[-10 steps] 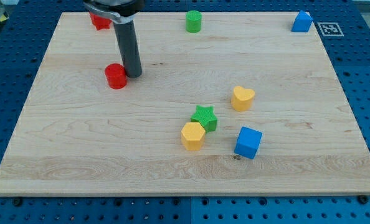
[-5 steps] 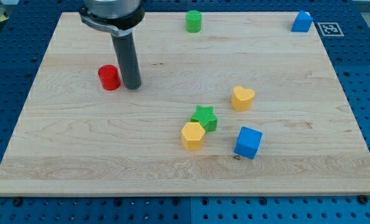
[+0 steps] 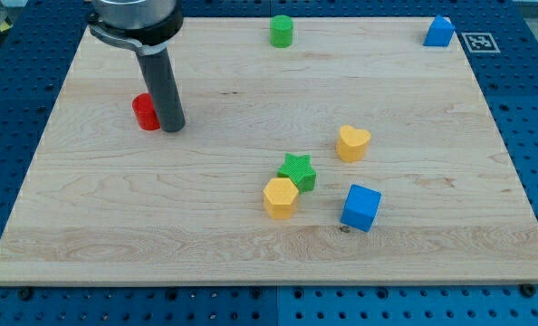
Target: Slide the red circle towards the center left of the board
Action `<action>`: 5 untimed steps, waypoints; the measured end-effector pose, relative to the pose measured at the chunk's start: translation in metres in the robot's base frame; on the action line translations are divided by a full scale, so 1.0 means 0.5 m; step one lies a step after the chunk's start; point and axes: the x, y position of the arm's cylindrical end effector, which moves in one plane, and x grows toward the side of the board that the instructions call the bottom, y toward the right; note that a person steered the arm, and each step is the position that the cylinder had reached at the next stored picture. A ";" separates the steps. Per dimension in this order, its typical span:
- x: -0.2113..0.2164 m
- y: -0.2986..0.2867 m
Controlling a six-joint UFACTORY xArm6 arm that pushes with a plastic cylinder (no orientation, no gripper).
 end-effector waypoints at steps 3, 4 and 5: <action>0.082 0.022; 0.093 0.023; 0.094 0.023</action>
